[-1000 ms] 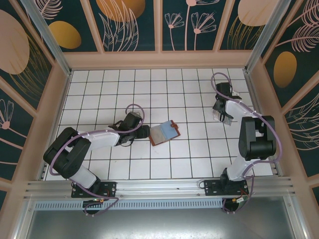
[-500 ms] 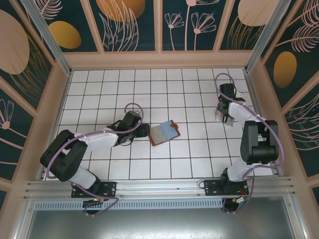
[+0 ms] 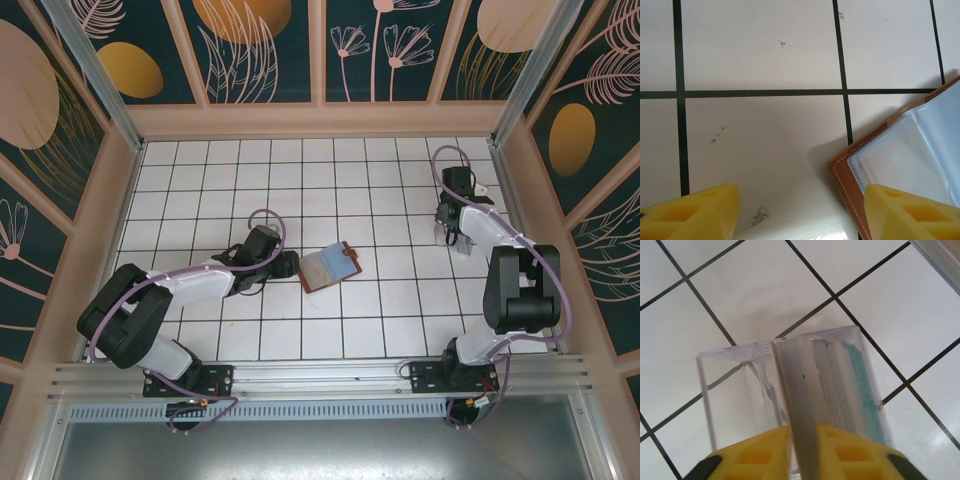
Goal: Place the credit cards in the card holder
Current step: Pick up the credit card from the storage box.
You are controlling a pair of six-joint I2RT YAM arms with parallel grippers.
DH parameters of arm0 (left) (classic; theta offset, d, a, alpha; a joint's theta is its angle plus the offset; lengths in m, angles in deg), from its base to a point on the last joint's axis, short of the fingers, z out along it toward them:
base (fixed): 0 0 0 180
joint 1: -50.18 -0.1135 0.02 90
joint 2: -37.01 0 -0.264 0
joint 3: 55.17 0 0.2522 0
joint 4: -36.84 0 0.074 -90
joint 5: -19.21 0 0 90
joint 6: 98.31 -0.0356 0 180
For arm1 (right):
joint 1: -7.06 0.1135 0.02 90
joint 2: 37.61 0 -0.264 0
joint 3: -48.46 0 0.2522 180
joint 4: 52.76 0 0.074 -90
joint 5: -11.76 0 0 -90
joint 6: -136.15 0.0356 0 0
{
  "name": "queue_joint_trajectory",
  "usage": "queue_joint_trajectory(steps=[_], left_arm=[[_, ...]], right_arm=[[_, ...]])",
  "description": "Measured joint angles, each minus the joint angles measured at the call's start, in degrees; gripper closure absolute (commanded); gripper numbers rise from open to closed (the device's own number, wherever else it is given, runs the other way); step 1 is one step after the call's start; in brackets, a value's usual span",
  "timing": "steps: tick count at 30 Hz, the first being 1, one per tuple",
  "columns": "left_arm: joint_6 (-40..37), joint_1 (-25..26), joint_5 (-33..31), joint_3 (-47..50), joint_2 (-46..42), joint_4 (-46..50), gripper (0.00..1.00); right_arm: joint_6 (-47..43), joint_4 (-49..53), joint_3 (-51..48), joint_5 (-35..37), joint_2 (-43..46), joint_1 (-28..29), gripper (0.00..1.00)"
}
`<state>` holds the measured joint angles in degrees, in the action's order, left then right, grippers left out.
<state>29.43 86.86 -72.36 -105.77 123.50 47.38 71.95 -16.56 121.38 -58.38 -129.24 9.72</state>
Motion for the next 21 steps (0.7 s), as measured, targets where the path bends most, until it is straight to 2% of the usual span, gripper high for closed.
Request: queue_joint_trajectory(steps=[5, 15, 18, 21], left_arm=[[0.0, 0.0, 0.0, 0.0, 0.0, 0.0, 0.33], [0.0, 0.0, 0.6, 0.0, 0.0, 0.0, 0.3], [0.0, 0.0, 0.7, 0.0, -0.1, 0.0, 0.28], [0.0, 0.0, 1.1, 0.8, -1.2, -0.1, 0.28]], right_arm=[[-0.4, 0.0, -0.2, -0.5, 1.0, -0.1, 0.99], [-3.3, -0.1, -0.9, -6.0, 6.1, 0.5, 1.0], [-5.9, -0.5, -1.2, -9.2, 8.9, 4.2, 1.0], [-8.8, -1.5, -2.3, -13.6, 12.4, 10.7, 1.0]])
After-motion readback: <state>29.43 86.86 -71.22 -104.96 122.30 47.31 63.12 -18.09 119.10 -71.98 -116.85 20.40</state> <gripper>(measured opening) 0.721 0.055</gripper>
